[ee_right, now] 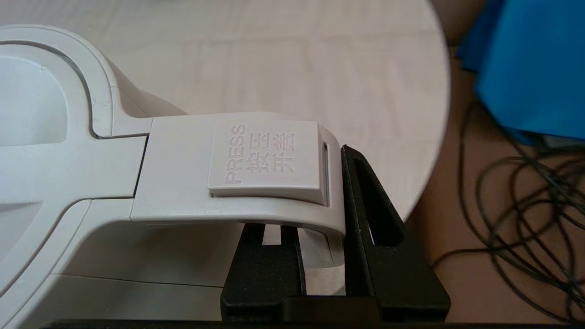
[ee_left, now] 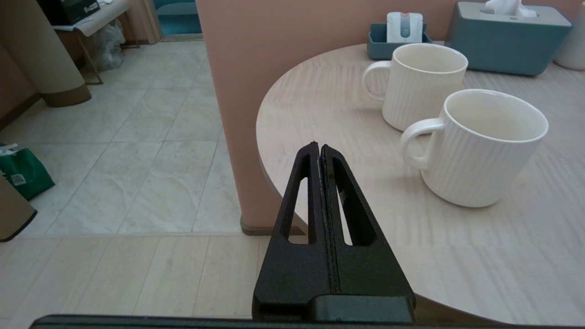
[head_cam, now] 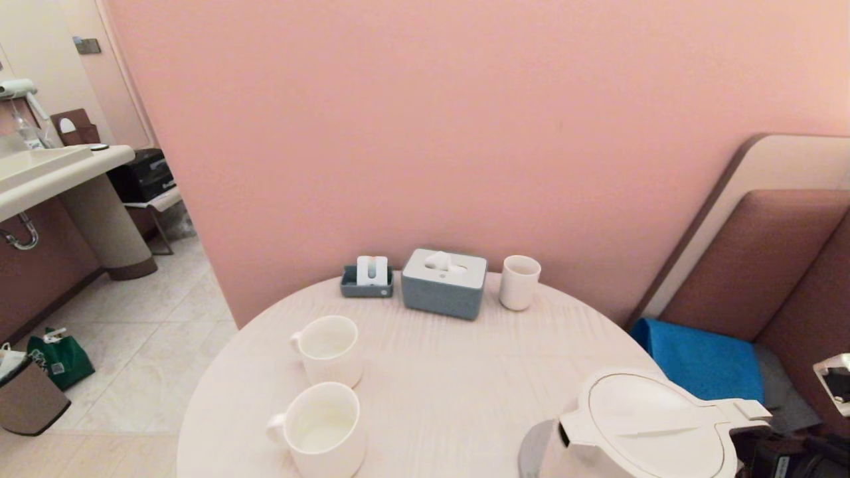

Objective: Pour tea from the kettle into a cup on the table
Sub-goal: Pick up the kettle

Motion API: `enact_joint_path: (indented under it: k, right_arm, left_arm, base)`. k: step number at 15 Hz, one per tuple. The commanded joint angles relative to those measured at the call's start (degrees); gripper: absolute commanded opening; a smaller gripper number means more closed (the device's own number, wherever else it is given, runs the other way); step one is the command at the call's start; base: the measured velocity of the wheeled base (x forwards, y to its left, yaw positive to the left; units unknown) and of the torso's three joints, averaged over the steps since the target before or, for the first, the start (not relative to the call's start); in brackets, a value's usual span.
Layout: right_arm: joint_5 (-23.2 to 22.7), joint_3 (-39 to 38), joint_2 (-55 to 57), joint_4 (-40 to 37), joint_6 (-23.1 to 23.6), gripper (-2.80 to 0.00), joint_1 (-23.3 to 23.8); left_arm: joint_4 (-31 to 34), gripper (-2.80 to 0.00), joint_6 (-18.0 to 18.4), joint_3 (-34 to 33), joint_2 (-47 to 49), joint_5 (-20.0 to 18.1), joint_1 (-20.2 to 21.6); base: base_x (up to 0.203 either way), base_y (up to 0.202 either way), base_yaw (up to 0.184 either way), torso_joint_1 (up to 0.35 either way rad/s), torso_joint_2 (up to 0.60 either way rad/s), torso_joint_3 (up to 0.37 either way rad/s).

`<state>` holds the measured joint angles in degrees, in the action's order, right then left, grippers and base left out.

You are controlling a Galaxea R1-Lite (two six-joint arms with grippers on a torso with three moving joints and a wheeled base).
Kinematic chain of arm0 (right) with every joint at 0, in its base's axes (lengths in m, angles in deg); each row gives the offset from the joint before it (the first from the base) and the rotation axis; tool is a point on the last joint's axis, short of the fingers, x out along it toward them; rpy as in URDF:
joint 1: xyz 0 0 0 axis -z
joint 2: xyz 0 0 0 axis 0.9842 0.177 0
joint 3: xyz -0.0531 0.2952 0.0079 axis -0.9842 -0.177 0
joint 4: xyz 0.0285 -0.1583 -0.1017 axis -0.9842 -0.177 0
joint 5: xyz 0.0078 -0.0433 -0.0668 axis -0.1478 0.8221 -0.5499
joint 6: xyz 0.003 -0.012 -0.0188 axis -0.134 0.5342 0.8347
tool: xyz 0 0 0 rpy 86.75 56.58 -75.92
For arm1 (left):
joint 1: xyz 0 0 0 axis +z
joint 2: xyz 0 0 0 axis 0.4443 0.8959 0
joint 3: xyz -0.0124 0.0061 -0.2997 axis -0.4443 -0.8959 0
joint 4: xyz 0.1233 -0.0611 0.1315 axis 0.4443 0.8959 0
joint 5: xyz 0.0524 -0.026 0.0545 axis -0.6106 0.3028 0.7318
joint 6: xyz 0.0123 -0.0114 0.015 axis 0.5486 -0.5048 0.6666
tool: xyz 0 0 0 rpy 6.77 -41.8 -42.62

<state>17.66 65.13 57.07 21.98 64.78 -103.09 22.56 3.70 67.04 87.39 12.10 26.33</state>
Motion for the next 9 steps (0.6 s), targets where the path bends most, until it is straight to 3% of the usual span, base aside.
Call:
enact_joint_path:
  k: [1,9]
  right_arm:
    - [0.0,0.7,2.2,0.6,-0.2,-2.8,-0.2]
    - [0.2,2.0,8.1,5.0,2.0,-2.8,-0.1]
  left_arm:
    - [0.0,-2.8,0.0,0.0,0.0,0.0,0.0]
    - [0.0,-2.8,0.0,0.0,0.0,0.0,0.0]
  base:
    - [0.0,0.0,0.0,0.0,0.0,0.0]
    - [0.0,0.0,0.0,0.0,0.0,0.0]
